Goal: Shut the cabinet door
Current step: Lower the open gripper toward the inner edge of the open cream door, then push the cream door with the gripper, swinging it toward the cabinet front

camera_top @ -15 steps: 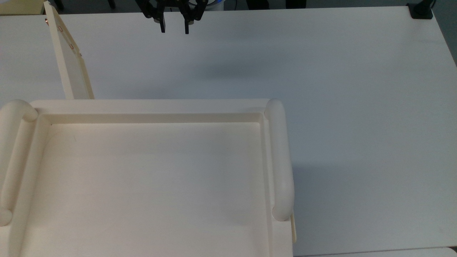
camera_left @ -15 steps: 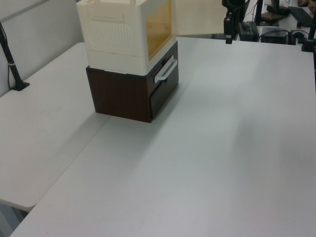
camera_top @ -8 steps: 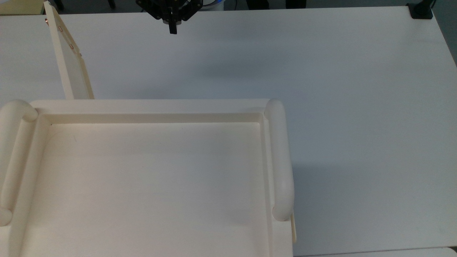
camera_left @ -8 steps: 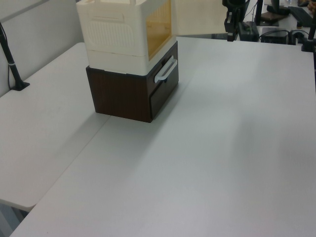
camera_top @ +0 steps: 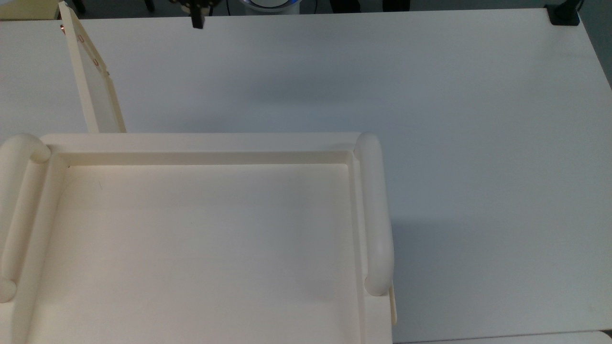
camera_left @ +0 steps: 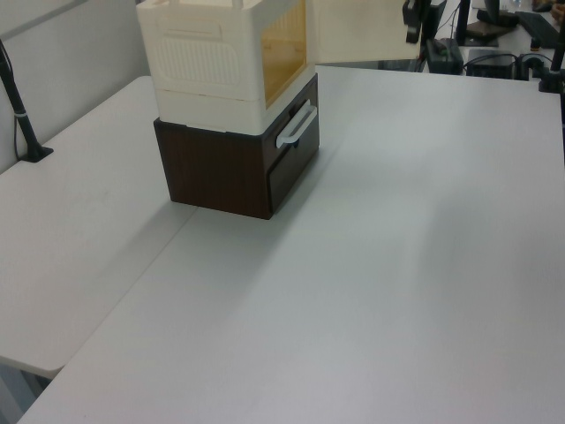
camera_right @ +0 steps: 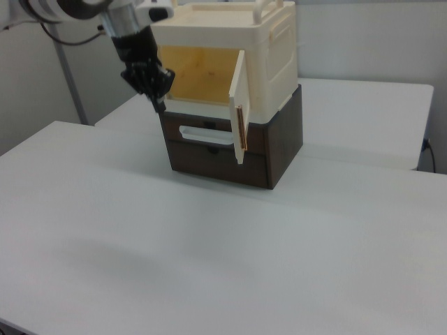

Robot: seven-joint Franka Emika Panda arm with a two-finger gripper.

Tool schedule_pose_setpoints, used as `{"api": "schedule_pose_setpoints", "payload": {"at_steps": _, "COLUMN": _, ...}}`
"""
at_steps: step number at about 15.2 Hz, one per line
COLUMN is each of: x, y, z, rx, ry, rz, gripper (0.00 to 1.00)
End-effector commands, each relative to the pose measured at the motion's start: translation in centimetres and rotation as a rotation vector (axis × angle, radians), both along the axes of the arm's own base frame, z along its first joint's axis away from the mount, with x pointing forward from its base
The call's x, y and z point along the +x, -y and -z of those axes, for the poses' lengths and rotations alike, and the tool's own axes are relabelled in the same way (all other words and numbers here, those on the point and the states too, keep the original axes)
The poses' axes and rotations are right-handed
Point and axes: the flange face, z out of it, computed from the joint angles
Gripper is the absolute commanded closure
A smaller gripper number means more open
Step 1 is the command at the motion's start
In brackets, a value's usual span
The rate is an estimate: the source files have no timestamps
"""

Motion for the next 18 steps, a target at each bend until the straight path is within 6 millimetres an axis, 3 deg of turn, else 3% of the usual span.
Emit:
{"api": "schedule_pose_setpoints", "payload": {"at_steps": 1, "x": -0.8, "y": 3.4, "z": -4.7, "rx": 0.021, "ry": 0.124, "rz": 0.036, "gripper": 1.0}}
{"api": "schedule_pose_setpoints", "payload": {"at_steps": 8, "x": 0.1, "y": 9.8, "z": -7.9, "rx": -0.028, "ry": 0.4, "rz": 0.144, "gripper": 1.0}}
{"api": "schedule_pose_setpoints", "payload": {"at_steps": 10, "x": 0.1, "y": 11.9, "z": -7.8, "rx": -0.042, "ry": 0.428, "rz": 0.169, "gripper": 1.0}}
{"api": "schedule_pose_setpoints", "payload": {"at_steps": 14, "x": 1.3, "y": 15.5, "z": -5.0, "rx": -0.06, "ry": 0.403, "rz": 0.217, "gripper": 1.0}}
{"api": "schedule_pose_setpoints", "payload": {"at_steps": 18, "x": 1.6, "y": 16.0, "z": -4.3, "rx": -0.07, "ry": 0.391, "rz": 0.218, "gripper": 1.0}}
